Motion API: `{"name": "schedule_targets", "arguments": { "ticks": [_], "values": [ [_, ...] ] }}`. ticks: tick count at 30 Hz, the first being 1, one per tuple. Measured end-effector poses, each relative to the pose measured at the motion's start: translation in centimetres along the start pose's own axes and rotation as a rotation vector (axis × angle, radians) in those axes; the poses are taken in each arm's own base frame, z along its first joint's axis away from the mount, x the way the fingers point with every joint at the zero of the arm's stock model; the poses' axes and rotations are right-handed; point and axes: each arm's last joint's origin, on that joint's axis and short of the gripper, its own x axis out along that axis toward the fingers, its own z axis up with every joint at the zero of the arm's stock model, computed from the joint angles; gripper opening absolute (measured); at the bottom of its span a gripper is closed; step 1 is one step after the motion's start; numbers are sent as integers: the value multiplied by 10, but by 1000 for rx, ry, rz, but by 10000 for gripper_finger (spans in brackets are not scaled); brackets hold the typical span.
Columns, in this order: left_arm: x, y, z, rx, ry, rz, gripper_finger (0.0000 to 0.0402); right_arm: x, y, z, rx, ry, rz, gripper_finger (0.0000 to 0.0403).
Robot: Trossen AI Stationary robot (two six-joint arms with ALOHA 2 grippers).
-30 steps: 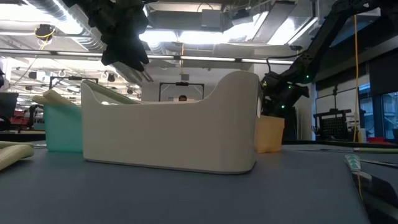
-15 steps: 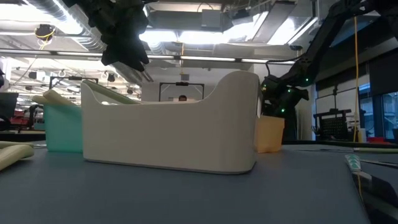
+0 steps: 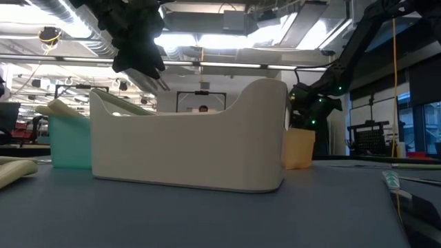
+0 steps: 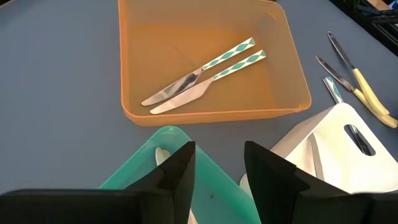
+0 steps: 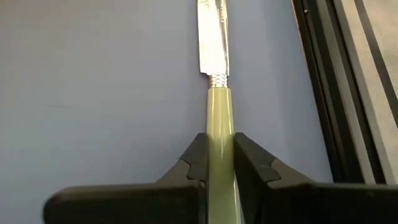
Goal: Sort silverware by color (type)
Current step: Put the green table knife into the white bin
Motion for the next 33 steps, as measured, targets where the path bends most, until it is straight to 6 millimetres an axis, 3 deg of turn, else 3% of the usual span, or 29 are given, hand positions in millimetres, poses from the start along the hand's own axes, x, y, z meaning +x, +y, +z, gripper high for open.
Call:
{"name": "schedule_targets", "arguments": {
  "ticks": [9,13,22,27,33],
  "values": [
    [0,0,0,0,0,0,132,0,-3,2,36,-3,-42,145],
    [0,0,0,0,0,0,132,0,-4,2,37,-10,-54,173],
    [0,0,0,-1,-2,3,132,-2,-5,2,60,-30,-34,179],
    [0,0,0,-6,-2,4,132,-15,-13,-2,114,-217,101,179],
    [0,0,0,-7,-3,5,132,-28,-31,-11,230,-325,99,179]
  ]
}}
